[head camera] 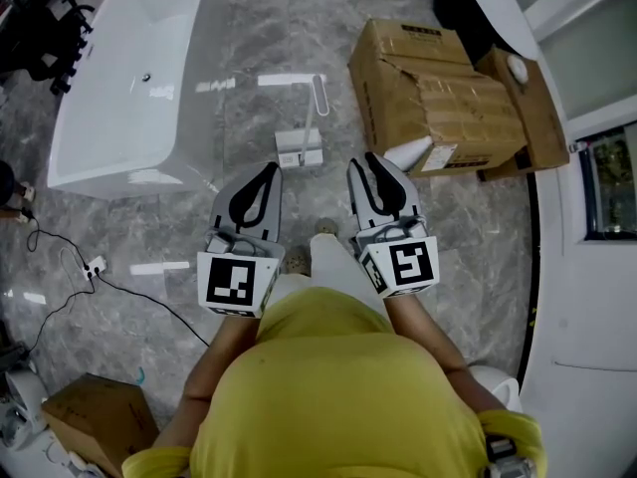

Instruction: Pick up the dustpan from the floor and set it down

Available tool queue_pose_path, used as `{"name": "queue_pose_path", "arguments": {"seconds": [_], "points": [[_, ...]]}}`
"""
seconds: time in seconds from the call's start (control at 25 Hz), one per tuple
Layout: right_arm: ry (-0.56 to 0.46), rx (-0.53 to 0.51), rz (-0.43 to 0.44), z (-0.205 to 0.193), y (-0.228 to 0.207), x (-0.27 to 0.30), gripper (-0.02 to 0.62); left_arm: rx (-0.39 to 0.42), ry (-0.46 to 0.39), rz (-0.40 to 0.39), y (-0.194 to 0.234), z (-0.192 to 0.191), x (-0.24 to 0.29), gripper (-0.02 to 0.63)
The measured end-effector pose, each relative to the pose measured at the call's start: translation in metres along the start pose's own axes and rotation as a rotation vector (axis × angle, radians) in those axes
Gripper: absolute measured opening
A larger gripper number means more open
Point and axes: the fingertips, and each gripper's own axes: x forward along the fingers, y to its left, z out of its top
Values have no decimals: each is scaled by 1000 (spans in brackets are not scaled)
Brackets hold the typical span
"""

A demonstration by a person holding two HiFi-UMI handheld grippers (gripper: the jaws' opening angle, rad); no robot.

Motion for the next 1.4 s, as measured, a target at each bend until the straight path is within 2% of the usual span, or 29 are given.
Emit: {"name": "queue_pose_path", "arguments": {"seconds": [0.36,0.76,1.2,1.4], "points": [[22,16,43,-14,-17,47,104,-16,17,0,17,-6,36,0],[90,8,146,-41,-56,143,121,-28,50,23,55,-8,118,0],[294,-31,326,-115,-89,232,161,-62,114,79,94,-23,213,0],[401,30,414,-155,-102,251,195,-68,155,93,102,-40,247,0]]}}
